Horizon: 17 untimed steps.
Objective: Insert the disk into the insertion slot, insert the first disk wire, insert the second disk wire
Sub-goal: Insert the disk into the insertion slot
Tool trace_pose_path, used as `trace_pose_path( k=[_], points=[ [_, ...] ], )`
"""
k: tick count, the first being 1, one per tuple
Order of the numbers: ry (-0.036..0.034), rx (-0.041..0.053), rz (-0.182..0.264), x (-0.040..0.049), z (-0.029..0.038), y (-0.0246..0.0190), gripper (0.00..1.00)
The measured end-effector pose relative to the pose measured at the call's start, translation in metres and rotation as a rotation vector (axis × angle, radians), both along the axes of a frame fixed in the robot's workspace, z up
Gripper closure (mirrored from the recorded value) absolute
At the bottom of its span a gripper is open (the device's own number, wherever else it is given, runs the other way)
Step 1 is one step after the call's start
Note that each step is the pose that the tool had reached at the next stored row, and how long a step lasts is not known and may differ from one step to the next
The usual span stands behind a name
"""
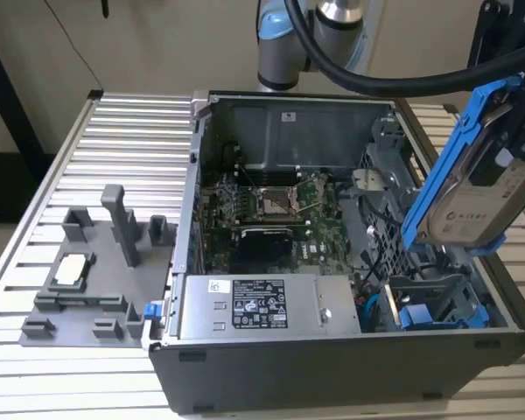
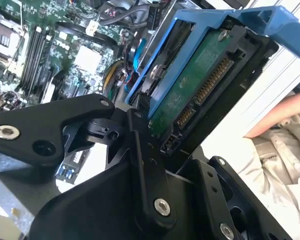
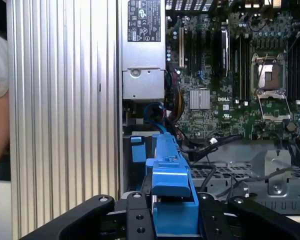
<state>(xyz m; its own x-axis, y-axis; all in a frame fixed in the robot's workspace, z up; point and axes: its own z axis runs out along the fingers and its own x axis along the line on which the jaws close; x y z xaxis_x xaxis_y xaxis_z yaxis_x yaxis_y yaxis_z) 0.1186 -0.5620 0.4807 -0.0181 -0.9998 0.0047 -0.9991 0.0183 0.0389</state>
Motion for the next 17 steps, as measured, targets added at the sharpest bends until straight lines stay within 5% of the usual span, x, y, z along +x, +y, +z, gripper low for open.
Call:
trace_pose_path(
  k=[17],
  points=[
    [-0.0098,0.0001,0.053,0.0005,-0.0232,-0.0009,0.67]
  ],
)
